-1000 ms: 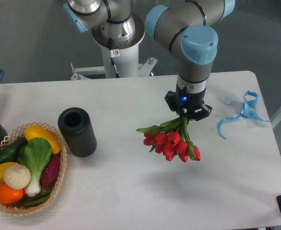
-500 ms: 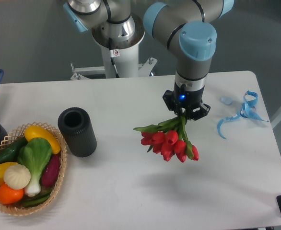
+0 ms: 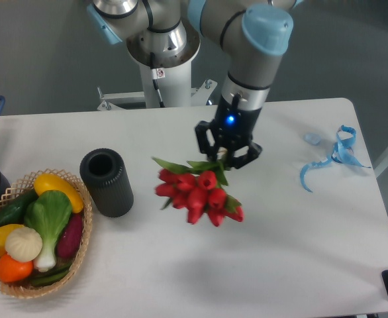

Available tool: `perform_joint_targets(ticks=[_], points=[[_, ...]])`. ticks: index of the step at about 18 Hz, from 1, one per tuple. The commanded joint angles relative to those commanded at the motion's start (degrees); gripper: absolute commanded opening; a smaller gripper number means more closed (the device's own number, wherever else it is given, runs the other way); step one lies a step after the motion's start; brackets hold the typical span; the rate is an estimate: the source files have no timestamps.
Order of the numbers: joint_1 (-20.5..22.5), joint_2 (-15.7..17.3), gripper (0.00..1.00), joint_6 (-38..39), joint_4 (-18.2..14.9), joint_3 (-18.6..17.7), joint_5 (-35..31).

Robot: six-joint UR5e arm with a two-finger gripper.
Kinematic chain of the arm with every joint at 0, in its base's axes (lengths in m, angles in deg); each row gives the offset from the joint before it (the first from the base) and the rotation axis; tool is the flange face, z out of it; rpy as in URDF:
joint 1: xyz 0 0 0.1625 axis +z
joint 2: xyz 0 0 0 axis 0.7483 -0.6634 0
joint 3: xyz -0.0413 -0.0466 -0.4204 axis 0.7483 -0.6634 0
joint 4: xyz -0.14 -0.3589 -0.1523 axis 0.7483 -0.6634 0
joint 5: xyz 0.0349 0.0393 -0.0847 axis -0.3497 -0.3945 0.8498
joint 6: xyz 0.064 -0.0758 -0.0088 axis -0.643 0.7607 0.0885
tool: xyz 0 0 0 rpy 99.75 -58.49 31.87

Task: Insert the flowers into the vase
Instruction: 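Lift the tulips and carry them over the black vase opening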

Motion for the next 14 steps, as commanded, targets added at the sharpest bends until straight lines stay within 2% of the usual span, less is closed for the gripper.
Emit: perform_joint_targets(ticks=[4,5,8,12,14], points=[[-0.26,2.19,0.00,0.71,0.70,-1.59,13.28],[-0.44,2.55,0.00,0.80,1.84,-1.67,17.14],[-0.61,2.81,0.00,0.71,6.57,-3.42,30.24],[-0.88,2.55,0.00,-2.44,17.47,-8.87,38.70],[-1.58,2.81,0.00,-6.83,18.28,-11.59,40.73]])
